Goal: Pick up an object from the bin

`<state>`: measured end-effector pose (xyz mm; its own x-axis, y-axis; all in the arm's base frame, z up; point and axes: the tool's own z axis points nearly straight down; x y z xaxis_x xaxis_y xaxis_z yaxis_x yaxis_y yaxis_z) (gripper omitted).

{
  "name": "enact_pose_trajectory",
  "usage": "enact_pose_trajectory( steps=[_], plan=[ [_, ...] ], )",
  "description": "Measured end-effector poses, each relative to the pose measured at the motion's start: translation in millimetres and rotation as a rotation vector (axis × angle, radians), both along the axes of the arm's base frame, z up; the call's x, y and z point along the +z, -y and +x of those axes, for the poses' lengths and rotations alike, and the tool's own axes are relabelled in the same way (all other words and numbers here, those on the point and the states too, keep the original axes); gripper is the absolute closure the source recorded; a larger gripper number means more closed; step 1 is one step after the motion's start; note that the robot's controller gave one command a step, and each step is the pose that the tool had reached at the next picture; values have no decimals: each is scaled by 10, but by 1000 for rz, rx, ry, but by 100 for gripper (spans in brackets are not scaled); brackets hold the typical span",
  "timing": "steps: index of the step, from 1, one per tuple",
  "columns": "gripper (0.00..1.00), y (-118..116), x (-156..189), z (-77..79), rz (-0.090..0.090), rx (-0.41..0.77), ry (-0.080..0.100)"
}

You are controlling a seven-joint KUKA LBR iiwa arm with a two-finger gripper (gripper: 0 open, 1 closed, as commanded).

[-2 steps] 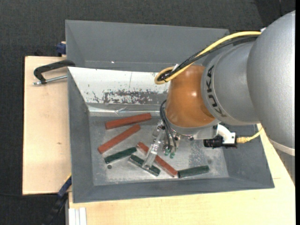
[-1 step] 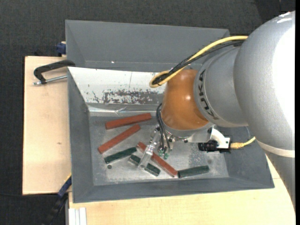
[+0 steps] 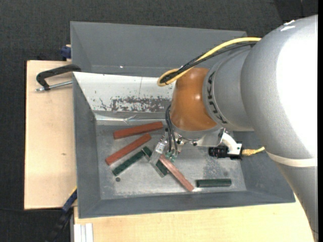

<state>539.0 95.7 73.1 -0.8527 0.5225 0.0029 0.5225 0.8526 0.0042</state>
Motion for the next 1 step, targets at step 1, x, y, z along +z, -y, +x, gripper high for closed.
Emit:
enact_pose_trajectory(
  steps=[1],
  plan=[
    [100,1,-1,1,0,0,1]
  ],
)
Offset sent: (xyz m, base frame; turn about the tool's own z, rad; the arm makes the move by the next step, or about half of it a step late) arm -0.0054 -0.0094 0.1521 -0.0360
